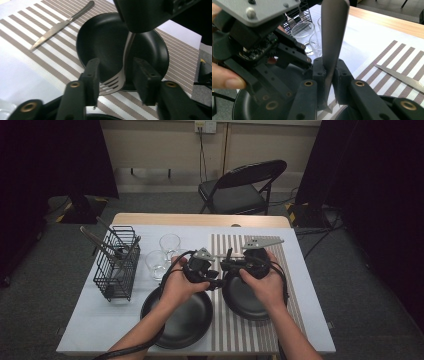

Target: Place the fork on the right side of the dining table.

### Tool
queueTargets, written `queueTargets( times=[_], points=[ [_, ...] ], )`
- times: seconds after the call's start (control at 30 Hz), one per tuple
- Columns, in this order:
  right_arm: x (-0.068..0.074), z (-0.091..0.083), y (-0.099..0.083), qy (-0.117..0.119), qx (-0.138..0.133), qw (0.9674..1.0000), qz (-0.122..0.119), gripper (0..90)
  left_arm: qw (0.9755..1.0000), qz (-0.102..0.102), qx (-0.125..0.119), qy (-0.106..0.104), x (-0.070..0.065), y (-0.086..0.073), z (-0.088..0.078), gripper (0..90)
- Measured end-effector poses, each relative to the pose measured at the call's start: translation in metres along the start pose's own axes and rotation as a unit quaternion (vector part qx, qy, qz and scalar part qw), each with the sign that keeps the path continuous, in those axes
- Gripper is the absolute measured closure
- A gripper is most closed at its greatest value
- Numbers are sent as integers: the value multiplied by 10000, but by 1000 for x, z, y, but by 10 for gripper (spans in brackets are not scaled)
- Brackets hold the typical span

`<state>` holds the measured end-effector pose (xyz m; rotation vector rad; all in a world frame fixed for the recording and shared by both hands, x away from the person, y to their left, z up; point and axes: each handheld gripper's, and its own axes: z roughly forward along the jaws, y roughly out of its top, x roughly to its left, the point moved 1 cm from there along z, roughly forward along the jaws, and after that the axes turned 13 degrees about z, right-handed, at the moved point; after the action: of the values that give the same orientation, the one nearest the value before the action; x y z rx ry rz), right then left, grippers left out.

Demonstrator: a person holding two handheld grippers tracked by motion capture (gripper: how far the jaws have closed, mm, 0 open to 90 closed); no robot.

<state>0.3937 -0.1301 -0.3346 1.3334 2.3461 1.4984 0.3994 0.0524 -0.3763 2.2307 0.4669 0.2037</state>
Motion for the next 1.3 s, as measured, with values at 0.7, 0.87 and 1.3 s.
queueTargets(
  times=[0.7, 0.87, 1.3],
  points=[
    [0, 0, 1, 88, -191, 9997, 143, 778, 9998, -51, -35, 202, -5, -4, 8, 877],
    [2, -4, 4, 72, -287, 9994, 163, 762, 9996, -154, 16, 217, -5, -6, 10, 877],
    [1, -10, 9, 9, -568, 9980, 261, 722, 9986, -338, 57, 390, -3, -10, 10, 877]
  ],
)
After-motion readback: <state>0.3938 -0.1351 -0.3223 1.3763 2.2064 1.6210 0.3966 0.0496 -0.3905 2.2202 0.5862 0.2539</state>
